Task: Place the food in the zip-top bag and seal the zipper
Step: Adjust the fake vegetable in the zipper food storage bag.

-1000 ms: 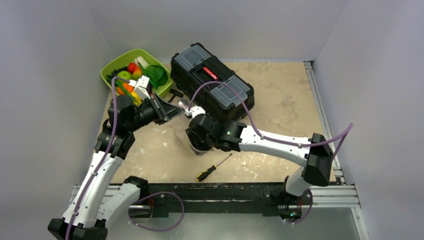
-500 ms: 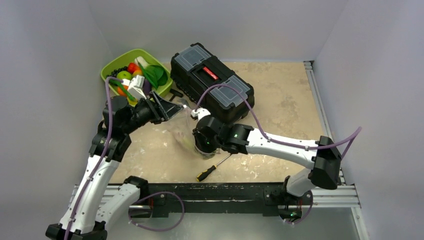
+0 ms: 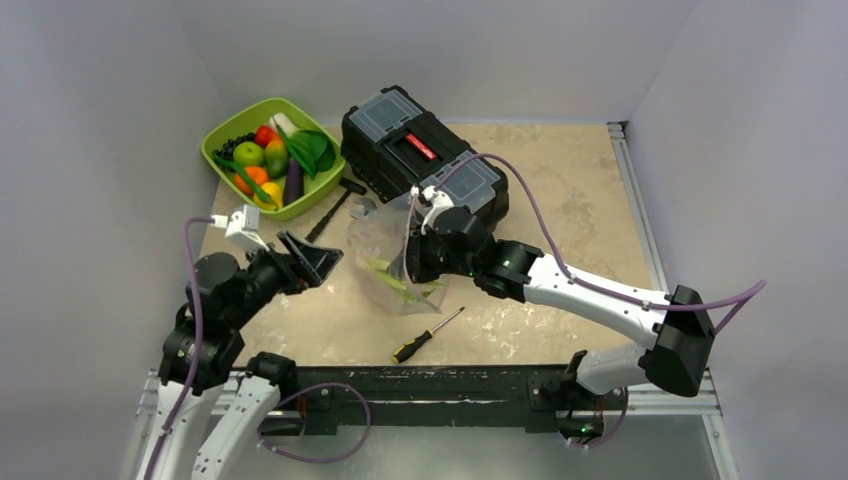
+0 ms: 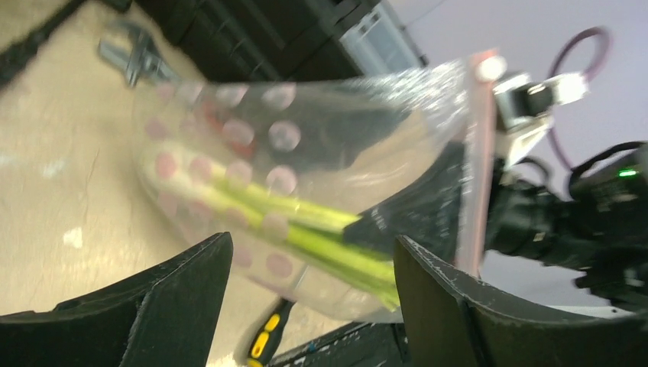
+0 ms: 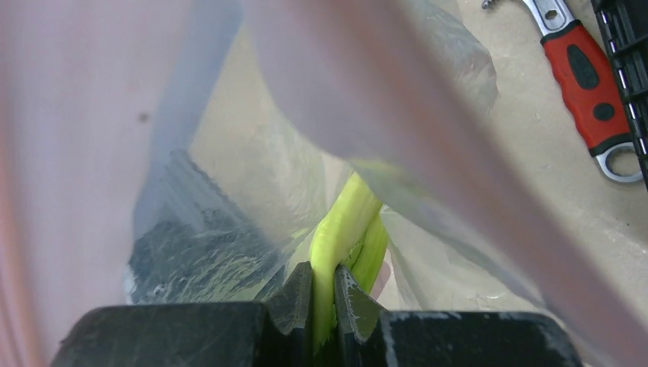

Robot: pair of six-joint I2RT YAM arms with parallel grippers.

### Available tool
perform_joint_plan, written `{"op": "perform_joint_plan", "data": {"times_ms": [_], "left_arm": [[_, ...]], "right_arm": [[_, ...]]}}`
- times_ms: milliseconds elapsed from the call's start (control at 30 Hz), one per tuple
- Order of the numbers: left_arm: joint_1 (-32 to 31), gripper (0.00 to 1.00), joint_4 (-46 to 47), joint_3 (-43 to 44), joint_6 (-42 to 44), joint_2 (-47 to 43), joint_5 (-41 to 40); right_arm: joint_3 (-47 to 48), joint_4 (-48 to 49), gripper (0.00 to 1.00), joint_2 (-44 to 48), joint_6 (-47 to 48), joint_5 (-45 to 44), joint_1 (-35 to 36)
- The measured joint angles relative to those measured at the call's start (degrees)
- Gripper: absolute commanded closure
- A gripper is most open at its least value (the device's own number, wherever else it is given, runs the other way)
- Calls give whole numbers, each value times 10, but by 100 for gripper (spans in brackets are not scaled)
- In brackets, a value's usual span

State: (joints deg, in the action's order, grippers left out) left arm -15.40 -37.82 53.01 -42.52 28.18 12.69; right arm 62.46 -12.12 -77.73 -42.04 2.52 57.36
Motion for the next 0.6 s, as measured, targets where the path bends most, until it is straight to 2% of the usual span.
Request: {"op": "perform_joint_plan", "data": {"times_ms": [133,333,433,500,600], "left_arm": [[0,21,-10,-92,-25,-30,-1],[0,23,42,-180,-60,60,19],[0,28,105,-253,-90,103,34],[0,35,143,-295,-106,127,47],[0,41,208,-337,-134,170,69]], "right_arm": [[9,-12,100,-15,12,-5,0],[0,-54,98,-20,55,6,0],[-11,-61,82,-21,71,31,0],[-13,-68,71,-24,81,47,0],[-13,-73,61,-38,99,63,0]]}}
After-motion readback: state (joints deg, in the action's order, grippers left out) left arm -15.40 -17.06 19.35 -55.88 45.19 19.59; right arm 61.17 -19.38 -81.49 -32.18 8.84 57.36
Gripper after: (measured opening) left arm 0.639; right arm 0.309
